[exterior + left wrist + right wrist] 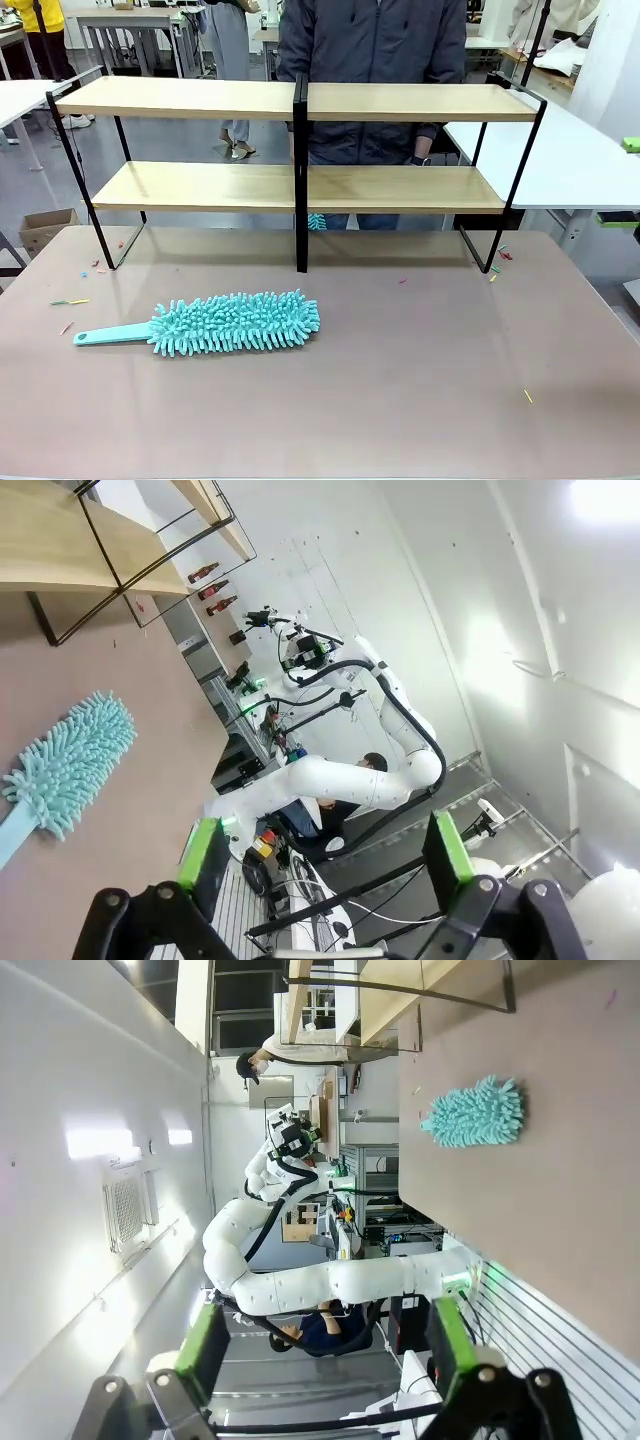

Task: Clean the shelves.
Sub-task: Place the Duster on the table.

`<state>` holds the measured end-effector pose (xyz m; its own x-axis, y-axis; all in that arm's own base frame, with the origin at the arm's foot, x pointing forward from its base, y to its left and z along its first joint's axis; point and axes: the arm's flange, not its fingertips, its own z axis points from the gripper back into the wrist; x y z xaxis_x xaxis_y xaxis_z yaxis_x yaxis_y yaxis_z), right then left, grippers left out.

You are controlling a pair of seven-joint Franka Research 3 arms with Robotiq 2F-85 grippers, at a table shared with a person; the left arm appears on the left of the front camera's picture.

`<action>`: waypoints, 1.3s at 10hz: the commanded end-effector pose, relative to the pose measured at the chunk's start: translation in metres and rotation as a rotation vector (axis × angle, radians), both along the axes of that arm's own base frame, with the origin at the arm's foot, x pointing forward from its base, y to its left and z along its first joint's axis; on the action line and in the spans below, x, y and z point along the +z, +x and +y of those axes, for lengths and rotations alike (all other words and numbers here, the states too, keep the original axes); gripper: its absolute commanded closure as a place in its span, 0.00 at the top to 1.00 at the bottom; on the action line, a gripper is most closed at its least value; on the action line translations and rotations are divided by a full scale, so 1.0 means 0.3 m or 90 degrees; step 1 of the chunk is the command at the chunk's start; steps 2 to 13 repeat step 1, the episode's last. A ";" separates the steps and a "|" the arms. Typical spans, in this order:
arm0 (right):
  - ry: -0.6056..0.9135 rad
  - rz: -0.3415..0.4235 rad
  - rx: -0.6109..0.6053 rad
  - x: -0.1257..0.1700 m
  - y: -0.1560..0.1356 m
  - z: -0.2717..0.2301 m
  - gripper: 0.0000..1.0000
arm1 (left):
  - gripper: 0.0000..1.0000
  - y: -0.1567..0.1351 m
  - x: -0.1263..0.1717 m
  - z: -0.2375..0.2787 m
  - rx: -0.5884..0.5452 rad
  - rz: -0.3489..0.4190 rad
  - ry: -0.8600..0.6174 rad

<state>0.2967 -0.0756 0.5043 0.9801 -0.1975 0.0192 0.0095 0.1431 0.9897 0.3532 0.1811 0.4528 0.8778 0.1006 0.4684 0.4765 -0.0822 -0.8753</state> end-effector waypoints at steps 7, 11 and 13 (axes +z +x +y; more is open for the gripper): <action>0.001 0.003 0.000 0.012 -0.005 0.005 1.00 | 1.00 -0.002 0.003 0.005 -0.010 -0.010 0.003; 0.001 0.003 0.000 0.012 -0.005 0.005 1.00 | 1.00 -0.002 0.003 0.005 -0.010 -0.010 0.003; 0.001 0.003 0.000 0.012 -0.005 0.005 1.00 | 1.00 -0.002 0.003 0.005 -0.010 -0.010 0.003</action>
